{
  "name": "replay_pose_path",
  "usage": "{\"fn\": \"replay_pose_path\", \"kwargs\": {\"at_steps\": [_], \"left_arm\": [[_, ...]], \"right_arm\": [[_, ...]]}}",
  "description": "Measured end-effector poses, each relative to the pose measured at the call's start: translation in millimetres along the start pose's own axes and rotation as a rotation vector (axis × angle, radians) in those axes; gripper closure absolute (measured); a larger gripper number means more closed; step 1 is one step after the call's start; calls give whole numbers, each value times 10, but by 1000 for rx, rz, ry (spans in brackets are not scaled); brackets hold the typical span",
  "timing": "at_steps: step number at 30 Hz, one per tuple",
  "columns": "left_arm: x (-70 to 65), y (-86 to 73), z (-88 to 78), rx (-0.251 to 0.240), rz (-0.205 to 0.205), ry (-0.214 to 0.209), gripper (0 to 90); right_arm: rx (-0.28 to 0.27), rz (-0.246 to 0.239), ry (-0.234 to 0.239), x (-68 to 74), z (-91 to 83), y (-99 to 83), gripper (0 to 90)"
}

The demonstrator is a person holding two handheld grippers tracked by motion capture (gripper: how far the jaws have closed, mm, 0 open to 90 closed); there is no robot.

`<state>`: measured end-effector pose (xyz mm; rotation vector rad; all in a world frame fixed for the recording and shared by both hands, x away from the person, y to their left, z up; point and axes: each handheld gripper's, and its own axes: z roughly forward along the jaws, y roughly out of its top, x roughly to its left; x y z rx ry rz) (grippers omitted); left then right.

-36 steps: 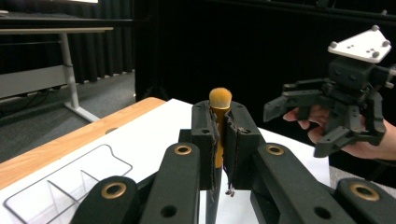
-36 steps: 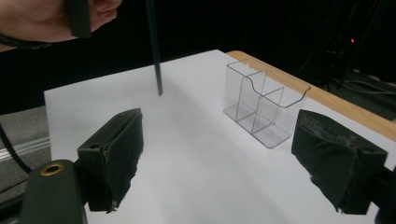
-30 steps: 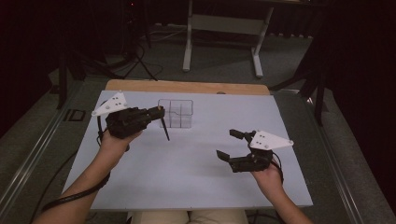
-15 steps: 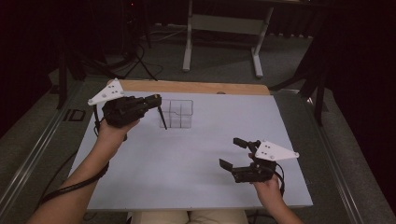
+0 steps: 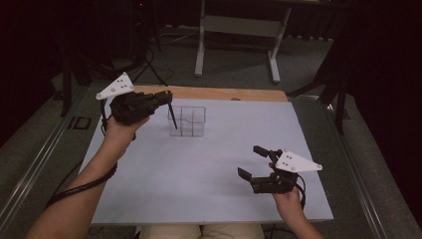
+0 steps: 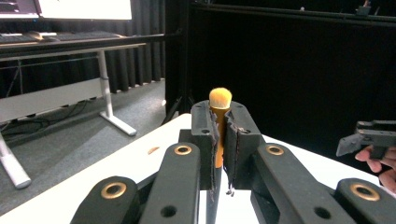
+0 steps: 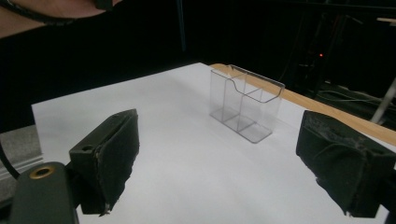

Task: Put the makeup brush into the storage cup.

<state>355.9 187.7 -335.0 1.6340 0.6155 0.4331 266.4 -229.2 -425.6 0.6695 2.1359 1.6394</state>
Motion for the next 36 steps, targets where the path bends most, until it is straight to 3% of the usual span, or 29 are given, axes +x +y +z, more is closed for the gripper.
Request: {"fn": "replay_pose_path", "kwargs": {"at_steps": [18, 21, 31, 36], "left_arm": [[195, 140, 238, 21, 18, 31, 844], [233, 146, 275, 21, 4, 34, 844], [370, 224, 399, 34, 0, 76, 844], [412, 260, 479, 54, 17, 97, 844]], "right_arm": [[-3, -14, -10, -35, -2, -14, 133], [-1, -13, -6, -34, 4, -20, 133], [6, -8, 3, -32, 16, -28, 133], [6, -6, 9, -24, 18, -41, 133]]}}
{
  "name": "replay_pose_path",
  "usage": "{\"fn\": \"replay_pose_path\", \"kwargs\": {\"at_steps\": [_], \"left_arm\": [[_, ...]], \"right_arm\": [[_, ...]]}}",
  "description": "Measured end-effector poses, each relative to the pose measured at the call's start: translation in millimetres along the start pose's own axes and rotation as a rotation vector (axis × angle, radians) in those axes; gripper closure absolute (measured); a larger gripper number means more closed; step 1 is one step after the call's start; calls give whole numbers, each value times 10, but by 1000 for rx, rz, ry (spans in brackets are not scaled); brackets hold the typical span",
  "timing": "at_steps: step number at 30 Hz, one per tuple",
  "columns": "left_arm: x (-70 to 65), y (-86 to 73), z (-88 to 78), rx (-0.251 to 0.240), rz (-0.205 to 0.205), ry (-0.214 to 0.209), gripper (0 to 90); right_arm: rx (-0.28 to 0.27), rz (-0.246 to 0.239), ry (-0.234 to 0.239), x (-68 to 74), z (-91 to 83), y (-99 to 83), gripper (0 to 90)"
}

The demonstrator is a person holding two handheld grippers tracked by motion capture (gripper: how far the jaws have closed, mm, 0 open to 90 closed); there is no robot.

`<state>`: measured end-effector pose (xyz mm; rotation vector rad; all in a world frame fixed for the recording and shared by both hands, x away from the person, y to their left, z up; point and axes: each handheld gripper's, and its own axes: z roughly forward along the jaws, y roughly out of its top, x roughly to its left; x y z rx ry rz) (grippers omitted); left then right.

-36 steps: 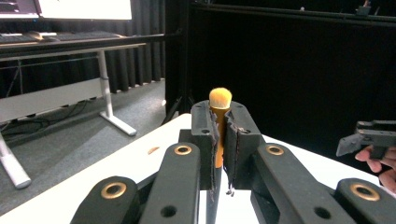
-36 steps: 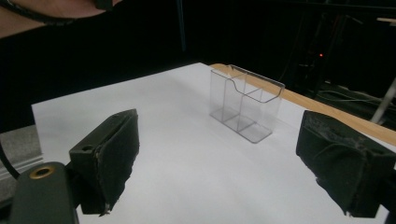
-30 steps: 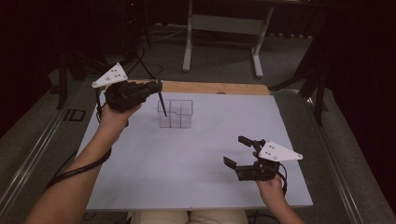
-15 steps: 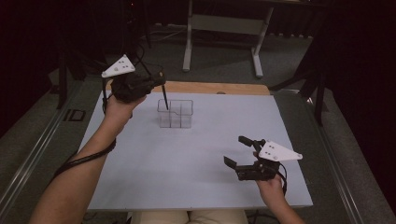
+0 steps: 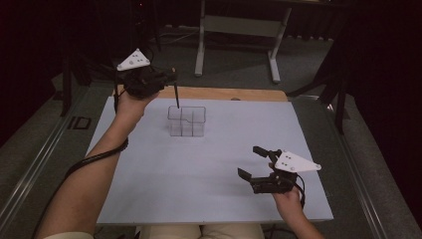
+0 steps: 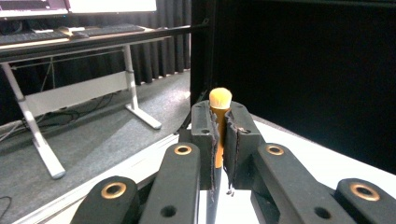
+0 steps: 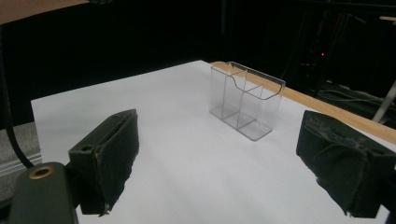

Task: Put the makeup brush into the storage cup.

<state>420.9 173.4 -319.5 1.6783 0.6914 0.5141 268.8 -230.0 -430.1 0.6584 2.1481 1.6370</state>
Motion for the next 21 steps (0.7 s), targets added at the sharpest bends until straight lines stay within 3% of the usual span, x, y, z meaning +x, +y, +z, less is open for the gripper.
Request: {"fn": "replay_pose_path", "kwargs": {"at_steps": [6, 21], "left_arm": [[59, 37, 67, 12, 24, 36, 844], [175, -36, 152, 39, 9, 75, 842]], "right_arm": [[-1, 4, 3, -7, -5, 1, 133], [4, 8, 18, -5, 8, -2, 133]]}}
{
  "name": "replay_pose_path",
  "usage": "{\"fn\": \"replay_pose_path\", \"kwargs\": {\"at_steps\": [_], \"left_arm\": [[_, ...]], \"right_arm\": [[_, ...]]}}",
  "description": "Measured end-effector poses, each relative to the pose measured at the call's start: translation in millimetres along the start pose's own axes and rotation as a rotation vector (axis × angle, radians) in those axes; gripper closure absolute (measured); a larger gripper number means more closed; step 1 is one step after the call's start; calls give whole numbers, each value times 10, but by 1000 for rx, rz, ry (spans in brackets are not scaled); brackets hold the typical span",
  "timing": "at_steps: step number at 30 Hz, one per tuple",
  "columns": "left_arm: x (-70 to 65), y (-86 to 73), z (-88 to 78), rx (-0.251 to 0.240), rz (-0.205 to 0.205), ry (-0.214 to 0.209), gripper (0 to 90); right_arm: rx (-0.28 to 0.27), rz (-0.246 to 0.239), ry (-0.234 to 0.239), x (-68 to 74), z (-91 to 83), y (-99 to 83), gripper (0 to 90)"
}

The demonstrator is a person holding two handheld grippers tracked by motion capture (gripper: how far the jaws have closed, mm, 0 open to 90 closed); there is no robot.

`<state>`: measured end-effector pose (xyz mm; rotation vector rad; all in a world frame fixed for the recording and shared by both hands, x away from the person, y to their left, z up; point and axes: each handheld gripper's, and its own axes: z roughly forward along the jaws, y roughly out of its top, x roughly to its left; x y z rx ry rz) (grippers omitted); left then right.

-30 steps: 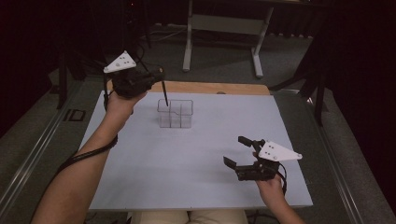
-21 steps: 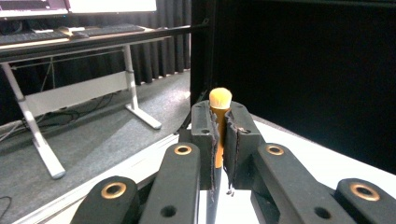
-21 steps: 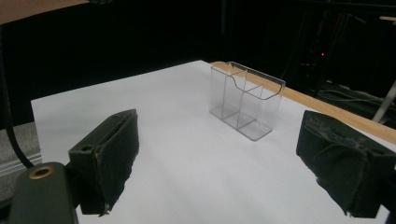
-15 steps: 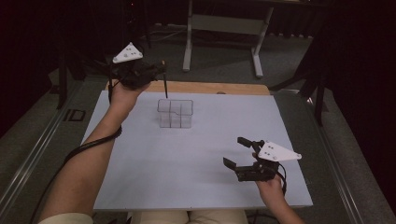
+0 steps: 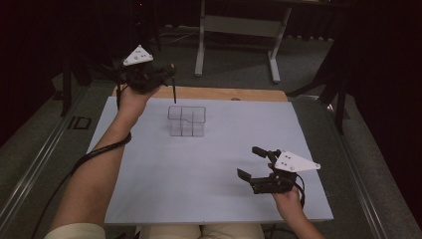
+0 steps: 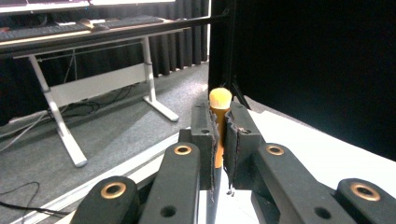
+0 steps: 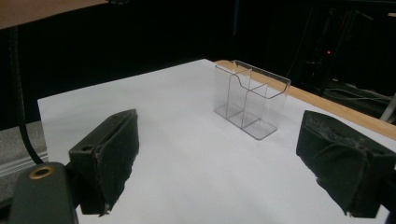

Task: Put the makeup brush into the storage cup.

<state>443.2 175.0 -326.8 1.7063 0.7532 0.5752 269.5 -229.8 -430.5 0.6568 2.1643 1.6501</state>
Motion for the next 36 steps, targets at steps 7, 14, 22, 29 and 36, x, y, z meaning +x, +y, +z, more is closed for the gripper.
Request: {"fn": "replay_pose_path", "kwargs": {"at_steps": [7, 14, 22, 29, 36], "left_arm": [[16, -64, 44, 3, -7, 4, 842], [28, -151, 75, 10, 0, 17, 841], [70, -262, 94, 13, -21, 20, 839], [114, -359, 122, 18, -44, 31, 837], [143, -490, 165, 31, -73, 28, 835]], "right_arm": [[2, 4, 5, -10, 4, -6, 134], [9, 3, 14, 4, 13, -13, 134], [7, 3, 15, 0, 14, -8, 134], [9, 6, 18, -3, 13, -7, 134], [16, 9, 16, -8, 17, -14, 134]]}}
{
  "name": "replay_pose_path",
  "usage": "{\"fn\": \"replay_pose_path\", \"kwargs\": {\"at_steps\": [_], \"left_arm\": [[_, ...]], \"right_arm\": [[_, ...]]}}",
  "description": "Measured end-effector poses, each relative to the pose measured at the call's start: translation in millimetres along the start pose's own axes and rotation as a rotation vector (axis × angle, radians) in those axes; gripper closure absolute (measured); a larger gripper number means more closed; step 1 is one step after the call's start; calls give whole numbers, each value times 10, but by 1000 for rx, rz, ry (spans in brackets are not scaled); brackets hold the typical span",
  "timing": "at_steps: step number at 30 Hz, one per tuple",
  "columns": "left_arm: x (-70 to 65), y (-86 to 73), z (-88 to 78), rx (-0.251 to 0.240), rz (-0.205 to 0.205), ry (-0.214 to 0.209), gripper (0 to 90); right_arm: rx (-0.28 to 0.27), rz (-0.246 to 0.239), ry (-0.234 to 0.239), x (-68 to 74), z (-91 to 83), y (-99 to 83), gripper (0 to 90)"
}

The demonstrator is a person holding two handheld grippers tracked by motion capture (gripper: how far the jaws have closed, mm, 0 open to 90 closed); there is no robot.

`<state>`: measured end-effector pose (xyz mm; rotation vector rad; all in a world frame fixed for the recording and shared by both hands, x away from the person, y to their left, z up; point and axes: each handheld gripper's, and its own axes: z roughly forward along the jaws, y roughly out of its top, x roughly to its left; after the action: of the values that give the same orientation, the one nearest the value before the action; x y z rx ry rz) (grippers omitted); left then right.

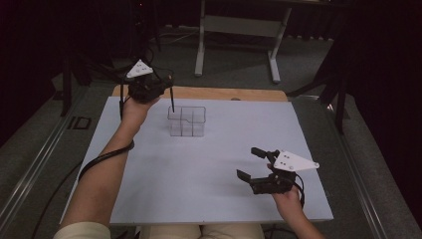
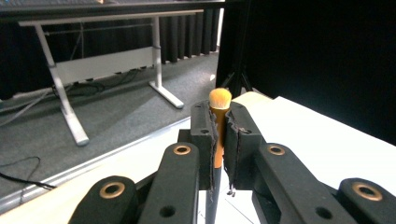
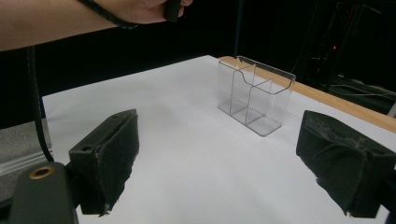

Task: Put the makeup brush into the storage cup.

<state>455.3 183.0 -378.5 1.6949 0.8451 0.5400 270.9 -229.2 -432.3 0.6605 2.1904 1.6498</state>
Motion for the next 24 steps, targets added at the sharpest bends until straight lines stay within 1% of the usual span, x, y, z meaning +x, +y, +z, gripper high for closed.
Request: {"fn": "replay_pose_path", "kwargs": {"at_steps": [1, 3, 4, 6, 7, 8, 9, 10, 11, 14, 16, 17, 18, 20, 21, 22, 23, 24], "left_arm": [[5, -18, 2, -2, -3, 4, 835], [13, -44, 10, 3, -8, -8, 835], [12, -52, 13, 7, -4, -1, 829], [20, -63, 14, 5, -13, -4, 825], [15, -61, 13, 8, -11, 16, 784], [15, -56, 12, 7, -20, 15, 712], [22, -49, 9, 16, -42, 1, 677], [15, -42, 10, 26, -45, 8, 643], [3, -38, 4, 28, -42, 17, 578], [-15, -31, -14, 20, -60, 40, 469], [-30, -25, -22, 22, -66, 54, 378], [-36, -25, -27, 26, -68, 49, 340], [-49, -27, -29, 31, -70, 59, 298], [-73, -41, -36, 34, -72, 58, 217], [-89, -47, -41, 40, -75, 67, 171], [-99, -55, -50, 40, -74, 55, 146], [-111, -62, -62, 35, -72, 59, 134], [-113, -67, -76, 35, -74, 46, 105]], "right_arm": [[0, 1, 0, 0, 0, -1, 134], [2, 1, 1, 2, 2, -3, 134], [2, 1, 2, 1, 4, -4, 134], [7, 1, 5, 0, 9, -6, 134], [7, 1, 6, 1, 11, -6, 134], [6, -1, 7, 1, 13, -5, 134], [6, -1, 7, 3, 14, -4, 134], [6, -2, 6, 4, 13, -2, 134], [5, -2, 6, 3, 11, -1, 134], [5, -2, 3, -1, 5, 0, 134], [3, 2, 4, -7, 3, -1, 134], [4, 2, 4, -8, 3, 0, 134], [6, 1, 3, -7, 3, 1, 134], [5, 0, 3, -5, 1, 3, 134], [5, 0, 3, -5, 1, 5, 134], [5, -2, 1, -5, 1, 5, 134], [5, -2, 1, -6, 1, 5, 134], [4, 0, 1, -9, 1, 5, 134]]}}
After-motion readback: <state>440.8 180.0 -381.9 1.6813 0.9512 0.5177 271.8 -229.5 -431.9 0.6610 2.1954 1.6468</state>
